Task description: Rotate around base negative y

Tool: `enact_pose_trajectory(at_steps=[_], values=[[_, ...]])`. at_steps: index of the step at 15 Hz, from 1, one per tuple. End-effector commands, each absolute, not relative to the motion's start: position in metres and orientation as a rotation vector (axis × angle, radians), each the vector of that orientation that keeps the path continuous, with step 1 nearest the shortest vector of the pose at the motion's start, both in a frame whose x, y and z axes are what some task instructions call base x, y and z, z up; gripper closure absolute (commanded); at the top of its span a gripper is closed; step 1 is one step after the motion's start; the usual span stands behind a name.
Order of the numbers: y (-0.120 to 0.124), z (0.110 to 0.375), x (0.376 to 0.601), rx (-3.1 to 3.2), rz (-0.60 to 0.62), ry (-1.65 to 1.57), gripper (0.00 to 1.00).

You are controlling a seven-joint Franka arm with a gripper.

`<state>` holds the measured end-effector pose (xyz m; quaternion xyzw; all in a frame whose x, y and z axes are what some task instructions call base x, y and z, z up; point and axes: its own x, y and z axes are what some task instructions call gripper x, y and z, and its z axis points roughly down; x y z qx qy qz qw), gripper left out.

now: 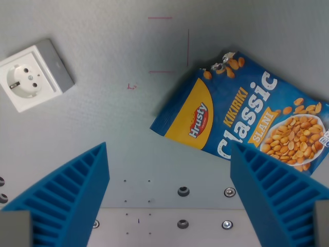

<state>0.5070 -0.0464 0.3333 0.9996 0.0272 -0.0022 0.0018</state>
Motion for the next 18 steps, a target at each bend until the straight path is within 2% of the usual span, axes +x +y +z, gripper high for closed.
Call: enact_pose_trajectory(at_steps=[1,18], values=[[-0.0465,0.3351,0.5068,3.136,0.02,0.085,0.0],[-0.0465,0.3351,0.5068,3.108,0.373,0.083,0.0]])
